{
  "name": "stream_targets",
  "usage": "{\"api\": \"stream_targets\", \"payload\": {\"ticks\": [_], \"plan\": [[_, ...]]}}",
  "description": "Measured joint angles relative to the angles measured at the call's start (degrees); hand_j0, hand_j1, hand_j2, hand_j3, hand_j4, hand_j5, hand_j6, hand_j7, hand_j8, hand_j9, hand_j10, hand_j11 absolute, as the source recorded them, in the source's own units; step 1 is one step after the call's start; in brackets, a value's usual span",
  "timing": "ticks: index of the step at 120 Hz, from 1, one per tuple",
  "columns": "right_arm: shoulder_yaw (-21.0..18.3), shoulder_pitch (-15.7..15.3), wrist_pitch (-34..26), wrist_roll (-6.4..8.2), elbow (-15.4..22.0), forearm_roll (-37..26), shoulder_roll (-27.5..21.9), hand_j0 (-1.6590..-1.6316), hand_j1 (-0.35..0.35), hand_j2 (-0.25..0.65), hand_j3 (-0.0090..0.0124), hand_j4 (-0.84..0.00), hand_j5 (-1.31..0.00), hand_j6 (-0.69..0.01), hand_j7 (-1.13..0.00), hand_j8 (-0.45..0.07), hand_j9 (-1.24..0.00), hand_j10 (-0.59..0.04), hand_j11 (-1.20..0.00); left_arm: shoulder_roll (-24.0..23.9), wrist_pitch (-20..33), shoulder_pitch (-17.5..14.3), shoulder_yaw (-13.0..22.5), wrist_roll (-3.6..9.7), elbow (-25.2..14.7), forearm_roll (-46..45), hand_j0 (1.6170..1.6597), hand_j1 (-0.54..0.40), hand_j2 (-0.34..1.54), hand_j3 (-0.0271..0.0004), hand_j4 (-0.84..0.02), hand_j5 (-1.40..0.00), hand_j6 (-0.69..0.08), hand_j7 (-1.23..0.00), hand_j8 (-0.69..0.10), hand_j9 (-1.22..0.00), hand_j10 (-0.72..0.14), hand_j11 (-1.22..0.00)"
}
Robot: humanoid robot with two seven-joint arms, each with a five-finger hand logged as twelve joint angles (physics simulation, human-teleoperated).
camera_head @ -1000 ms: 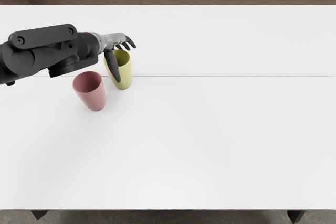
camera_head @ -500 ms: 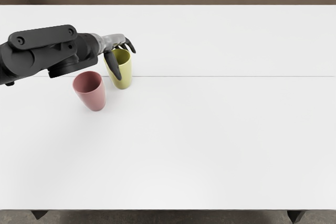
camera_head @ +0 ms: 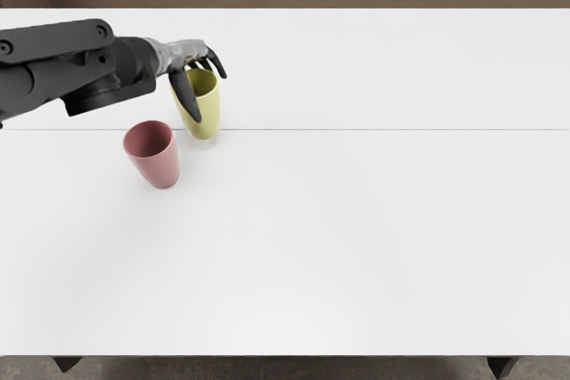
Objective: Pick up cup and place in cup with left hand
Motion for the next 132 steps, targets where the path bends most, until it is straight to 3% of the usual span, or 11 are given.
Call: {"api": "stream_targets", "payload": {"ticks": [22,68,132], "plan": [[0.0,0.0,-0.02,0.0,0.0,0.02,0.0,-1.6581,-0.349,0.0,0.0,0.0,0.0,0.0,0.0,0.0,0.0,0.0,0.0,2.47,-0.07,-3.24,0.01,0.79,-4.45,-2.47,1.6559,-0.065,0.05,0.0,-0.421,-0.56,-0.376,-0.56,-0.319,-0.56,-0.421,-0.56],[0.0,0.0,-0.01,-0.01,0.01,0.01,0.0,-1.6581,-0.349,0.0,0.0,0.0,0.0,0.0,0.0,0.0,0.0,0.0,0.0,9.37,-0.27,-8.43,0.45,1.01,-12.99,-5.88,1.6559,-0.06,0.04,0.0,-0.425,-0.56,-0.402,-0.56,-0.344,-0.56,-0.425,-0.56],[0.0,0.0,0.0,0.0,0.0,0.0,0.0,-1.6581,-0.349,0.0,0.0,0.0,0.0,0.0,0.0,0.0,0.0,0.0,0.0,16.44,-1.04,-16.29,4.9,0.93,-21.78,-10.14,1.6562,-0.091,0.06,0.0,-0.424,-0.56,-0.376,-0.56,-0.32,-0.56,-0.41,-0.56]]}}
